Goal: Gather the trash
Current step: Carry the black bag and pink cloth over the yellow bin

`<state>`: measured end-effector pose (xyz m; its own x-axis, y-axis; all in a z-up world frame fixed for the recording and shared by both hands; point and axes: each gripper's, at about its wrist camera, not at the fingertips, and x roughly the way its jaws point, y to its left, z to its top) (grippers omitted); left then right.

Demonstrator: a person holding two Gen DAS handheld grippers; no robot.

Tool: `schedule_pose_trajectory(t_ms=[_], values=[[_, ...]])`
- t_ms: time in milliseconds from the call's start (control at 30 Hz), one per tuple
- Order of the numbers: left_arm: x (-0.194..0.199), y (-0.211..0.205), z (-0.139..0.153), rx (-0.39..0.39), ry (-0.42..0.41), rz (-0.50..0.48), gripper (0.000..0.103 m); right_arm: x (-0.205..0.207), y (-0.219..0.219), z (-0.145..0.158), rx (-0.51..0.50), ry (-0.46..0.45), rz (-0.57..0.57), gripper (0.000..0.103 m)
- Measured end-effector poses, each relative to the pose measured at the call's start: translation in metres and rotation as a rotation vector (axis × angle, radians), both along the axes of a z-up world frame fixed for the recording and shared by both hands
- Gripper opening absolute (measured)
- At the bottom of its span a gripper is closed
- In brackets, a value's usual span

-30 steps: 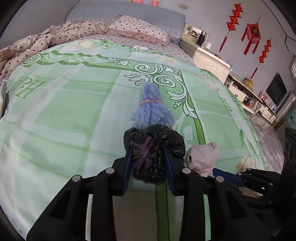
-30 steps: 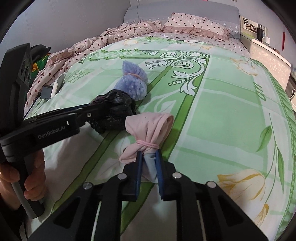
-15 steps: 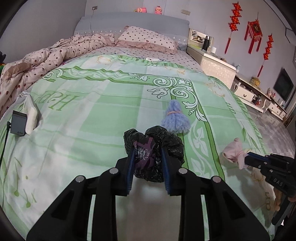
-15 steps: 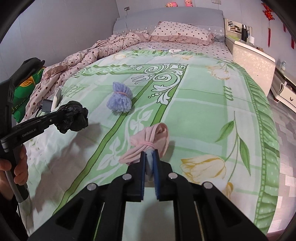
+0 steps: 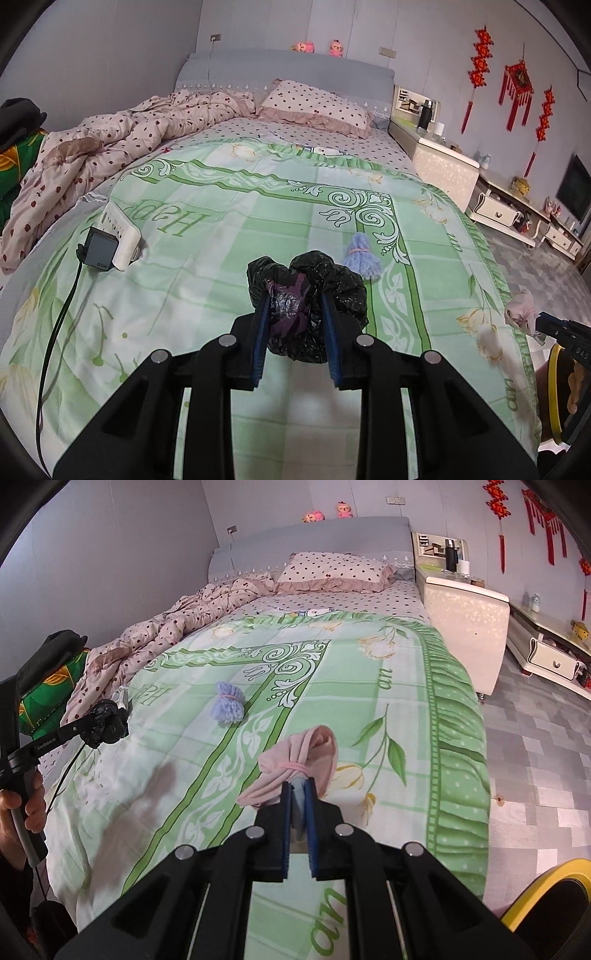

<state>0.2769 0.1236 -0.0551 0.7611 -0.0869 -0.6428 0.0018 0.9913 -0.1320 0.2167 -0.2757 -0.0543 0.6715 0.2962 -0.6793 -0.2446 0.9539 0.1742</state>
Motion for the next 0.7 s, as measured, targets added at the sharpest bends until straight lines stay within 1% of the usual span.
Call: schedule_pose_trajectory(t_ms=[167, 333, 533, 700], values=[[-0.023, -0.023, 0.023, 0.002, -0.034, -0.018, 0.025, -0.034, -0.025, 0.028, 0.011, -0.058, -0.025, 0.007], [-0.045, -0.061, 0.048, -0.017, -0.072, -0.059, 0.025, -0.069, -0.054, 0.053, 0.019, -0.109, -0.06, 0.007], [-0.075, -0.126, 0.077, -0.019, -0.12, -0.16, 0.025, -0.112, -0.092, 0.079, 0.028, -0.168, -0.116, 0.007], [-0.098, -0.182, 0.098, -0.039, -0.151, -0.242, 0.026, -0.144, -0.126, 0.096, 0.036, -0.205, -0.175, 0.007]])
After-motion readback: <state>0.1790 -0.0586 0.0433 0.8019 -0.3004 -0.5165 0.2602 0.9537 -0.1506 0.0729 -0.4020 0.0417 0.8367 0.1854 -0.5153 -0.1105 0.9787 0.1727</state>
